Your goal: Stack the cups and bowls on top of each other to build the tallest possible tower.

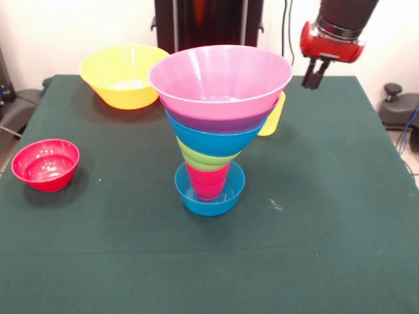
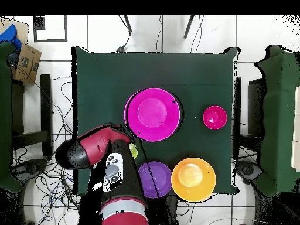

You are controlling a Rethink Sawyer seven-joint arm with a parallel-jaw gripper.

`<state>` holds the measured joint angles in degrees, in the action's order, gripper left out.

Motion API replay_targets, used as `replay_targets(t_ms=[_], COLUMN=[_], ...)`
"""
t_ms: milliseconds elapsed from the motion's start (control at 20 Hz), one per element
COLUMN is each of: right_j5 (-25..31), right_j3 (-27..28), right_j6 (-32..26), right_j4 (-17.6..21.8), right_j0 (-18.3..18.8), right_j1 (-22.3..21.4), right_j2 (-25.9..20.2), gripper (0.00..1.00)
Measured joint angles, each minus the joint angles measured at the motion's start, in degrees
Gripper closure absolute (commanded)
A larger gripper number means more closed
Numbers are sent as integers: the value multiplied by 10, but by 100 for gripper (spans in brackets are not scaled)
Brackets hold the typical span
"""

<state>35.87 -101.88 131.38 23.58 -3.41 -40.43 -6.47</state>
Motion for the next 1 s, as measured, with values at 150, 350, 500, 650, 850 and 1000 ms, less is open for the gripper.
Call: replay_targets(t_ms=[150,350,500,650,850,1000], right_j5=[0,1,4,9,25,45], right_j3=[0,2,4,7,7,5], right_j6=[0,0,0,0,0,0], right_j4=[-9,-17,-17,-17,-23,-28], right_j0=[-7,-19,-25,-29,-28,-24], right_j1=[4,10,10,9,-2,-19], right_j2=[-5,-9,-9,-9,-9,-10], gripper=[100,100,100,0,0,0])
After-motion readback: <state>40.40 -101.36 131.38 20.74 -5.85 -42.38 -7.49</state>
